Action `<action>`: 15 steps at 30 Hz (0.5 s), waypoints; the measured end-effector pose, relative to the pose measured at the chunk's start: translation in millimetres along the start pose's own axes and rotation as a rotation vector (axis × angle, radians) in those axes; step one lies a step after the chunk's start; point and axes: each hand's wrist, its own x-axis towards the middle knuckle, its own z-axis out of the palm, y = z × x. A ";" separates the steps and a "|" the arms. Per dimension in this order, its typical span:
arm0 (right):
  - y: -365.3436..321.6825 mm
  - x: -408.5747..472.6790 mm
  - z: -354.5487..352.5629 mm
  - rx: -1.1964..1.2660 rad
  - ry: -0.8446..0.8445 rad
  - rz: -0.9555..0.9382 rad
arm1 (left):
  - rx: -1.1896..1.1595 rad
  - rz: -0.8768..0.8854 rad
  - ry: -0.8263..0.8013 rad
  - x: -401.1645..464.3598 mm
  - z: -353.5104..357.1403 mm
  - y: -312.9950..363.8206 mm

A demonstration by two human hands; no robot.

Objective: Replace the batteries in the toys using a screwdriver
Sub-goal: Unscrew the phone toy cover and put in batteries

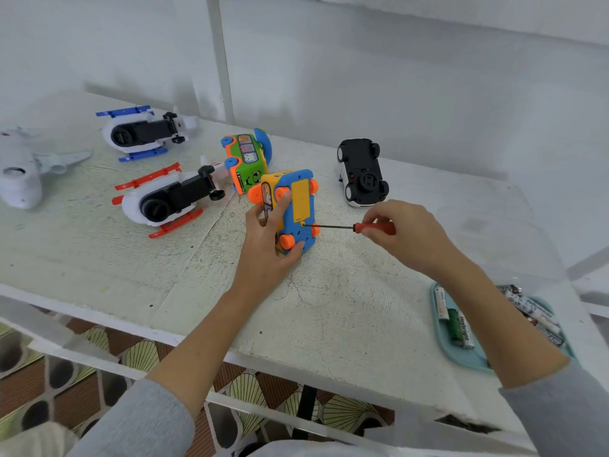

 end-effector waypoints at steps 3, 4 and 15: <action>0.9 -1.8 2.5 0.027 -0.014 -0.025 | 0.010 0.002 -0.007 0.7 0.0 0.2; 0.7 -1.1 3.8 0.031 -0.025 -0.033 | 0.013 0.000 -0.008 0.6 -0.1 0.6; -3.6 -2.6 -1.0 0.028 -0.043 -0.094 | 0.047 0.001 -0.016 0.3 -0.5 1.4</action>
